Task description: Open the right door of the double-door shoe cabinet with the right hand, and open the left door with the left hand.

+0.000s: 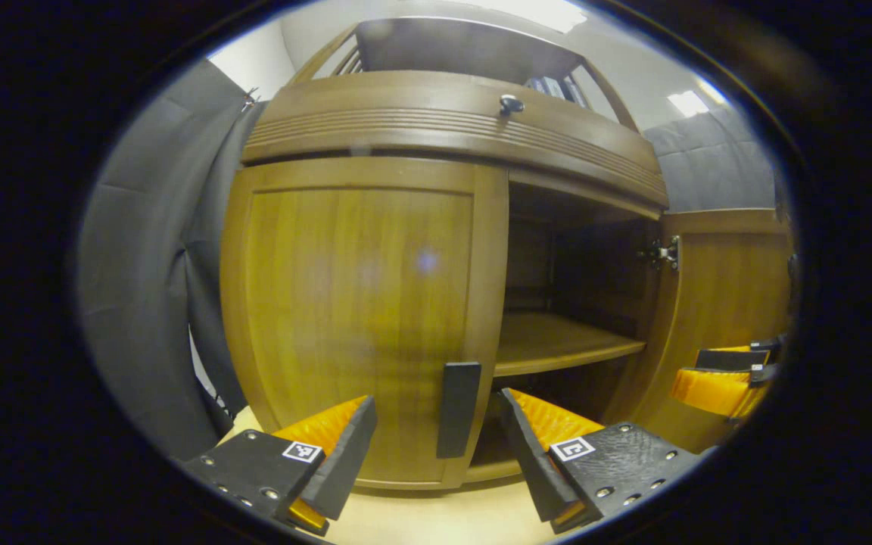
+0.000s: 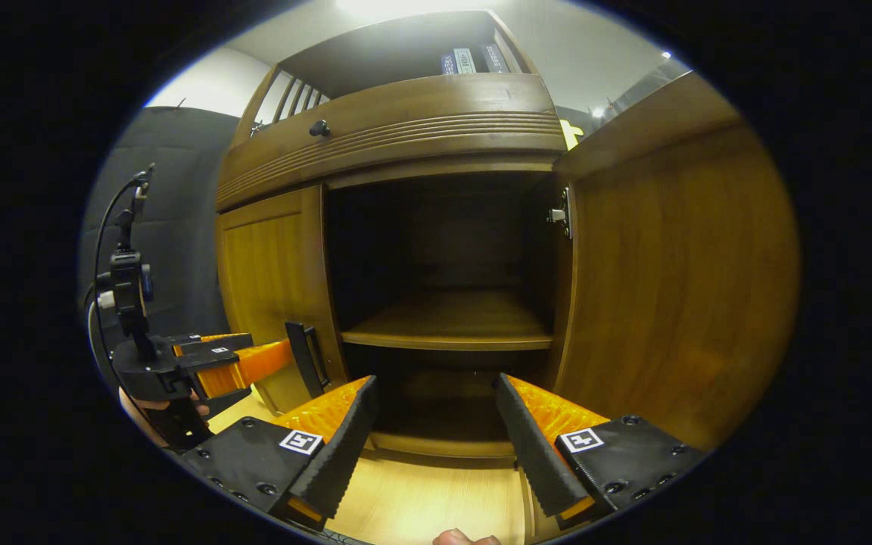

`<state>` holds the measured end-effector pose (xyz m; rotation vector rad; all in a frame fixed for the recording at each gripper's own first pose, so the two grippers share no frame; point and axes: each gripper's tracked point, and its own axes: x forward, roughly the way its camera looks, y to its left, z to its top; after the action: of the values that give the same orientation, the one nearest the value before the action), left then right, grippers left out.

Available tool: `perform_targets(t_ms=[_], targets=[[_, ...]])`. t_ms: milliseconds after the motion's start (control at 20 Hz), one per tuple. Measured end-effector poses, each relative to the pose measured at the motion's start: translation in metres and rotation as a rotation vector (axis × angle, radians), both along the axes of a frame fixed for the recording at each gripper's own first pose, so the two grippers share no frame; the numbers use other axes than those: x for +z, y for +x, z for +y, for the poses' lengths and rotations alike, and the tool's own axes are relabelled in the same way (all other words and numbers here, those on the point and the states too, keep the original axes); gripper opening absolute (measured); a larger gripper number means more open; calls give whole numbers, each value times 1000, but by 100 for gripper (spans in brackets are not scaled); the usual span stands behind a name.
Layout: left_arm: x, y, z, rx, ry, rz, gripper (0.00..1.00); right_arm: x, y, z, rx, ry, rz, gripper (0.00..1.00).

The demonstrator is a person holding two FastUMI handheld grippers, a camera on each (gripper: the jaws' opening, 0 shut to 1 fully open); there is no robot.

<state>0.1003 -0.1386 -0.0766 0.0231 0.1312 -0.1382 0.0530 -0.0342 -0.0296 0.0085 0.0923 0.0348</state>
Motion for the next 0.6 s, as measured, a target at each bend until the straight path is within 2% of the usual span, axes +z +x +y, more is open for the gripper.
perform_targets(t_ms=[300, 450, 500, 600], targets=[[-4, 2, 3, 34, 35, 37, 94, -10, 18, -2, -14, -6, 32, 94], [-9, 4, 0, 54, -10, 64, 94, -14, 24, -1, -7, -12, 40, 94], [-5, 3, -1, 64, -14, 57, 87, -15, 26, -1, -6, -16, 42, 94], [-7, 8, -13, 23, -6, 46, 71, -16, 29, -1, -7, -15, 45, 94]])
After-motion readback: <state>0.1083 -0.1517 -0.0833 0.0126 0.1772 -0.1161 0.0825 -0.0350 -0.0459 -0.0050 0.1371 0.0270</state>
